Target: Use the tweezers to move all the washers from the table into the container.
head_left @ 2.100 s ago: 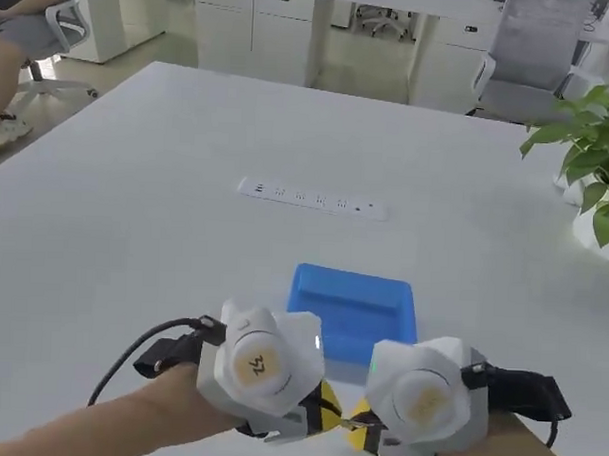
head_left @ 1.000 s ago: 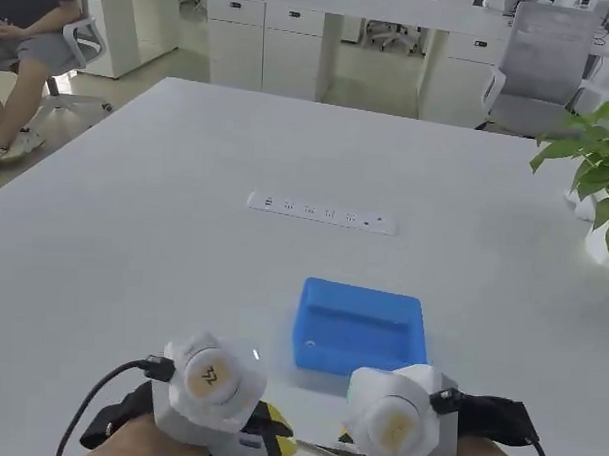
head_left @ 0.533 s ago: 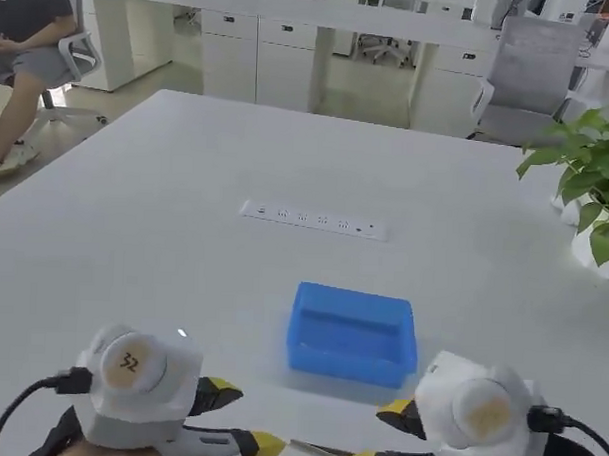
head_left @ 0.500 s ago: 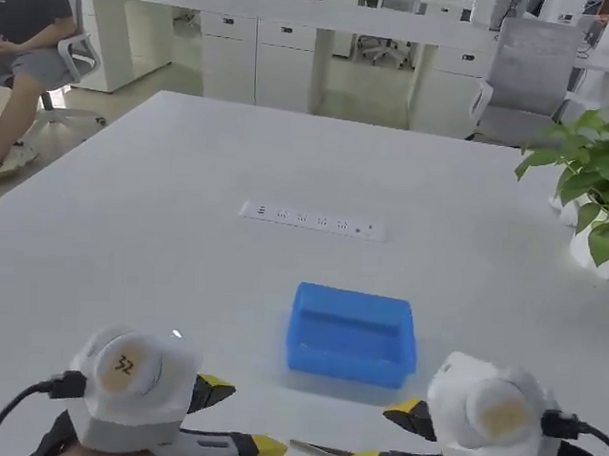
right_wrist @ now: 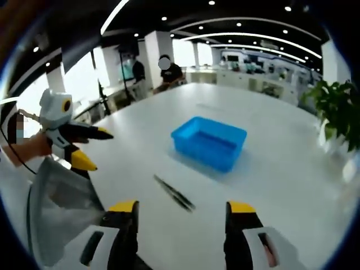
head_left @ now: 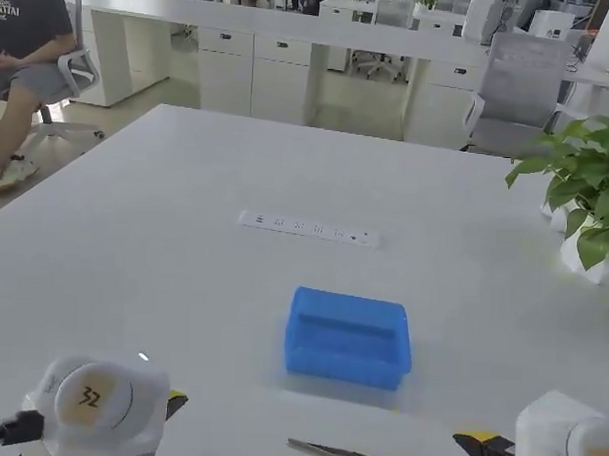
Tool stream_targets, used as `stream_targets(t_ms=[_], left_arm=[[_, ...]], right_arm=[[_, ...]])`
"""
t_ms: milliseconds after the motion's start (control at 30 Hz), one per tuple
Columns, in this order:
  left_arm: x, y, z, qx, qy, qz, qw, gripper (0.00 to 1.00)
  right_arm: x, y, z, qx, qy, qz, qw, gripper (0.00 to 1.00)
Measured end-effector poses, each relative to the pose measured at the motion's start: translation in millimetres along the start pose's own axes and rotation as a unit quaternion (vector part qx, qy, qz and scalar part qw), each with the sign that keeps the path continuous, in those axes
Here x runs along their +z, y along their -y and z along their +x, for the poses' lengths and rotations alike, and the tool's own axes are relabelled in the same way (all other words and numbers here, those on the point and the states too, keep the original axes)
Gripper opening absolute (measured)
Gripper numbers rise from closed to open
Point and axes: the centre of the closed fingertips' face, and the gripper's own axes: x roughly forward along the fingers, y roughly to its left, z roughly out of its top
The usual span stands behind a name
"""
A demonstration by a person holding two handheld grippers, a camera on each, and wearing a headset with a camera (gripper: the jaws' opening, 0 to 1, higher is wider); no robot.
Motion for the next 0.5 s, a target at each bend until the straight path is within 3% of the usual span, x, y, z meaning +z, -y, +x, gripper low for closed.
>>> stream_targets(t_ms=[200,500], left_arm=[[2.9,4.9,-7.6,0.010,0.008,0.008,0.9999,0.88],[-6.4,10.6,-10.3,0.009,0.003,0.013,0.9999,0.89]], right_arm=[[-3.6,2.0,-11.9,-0.011,0.010,0.011,0.9998,0.61],[-6.3,3.0,-17.2,-0.021,0.011,0.017,0.9996,0.61]])
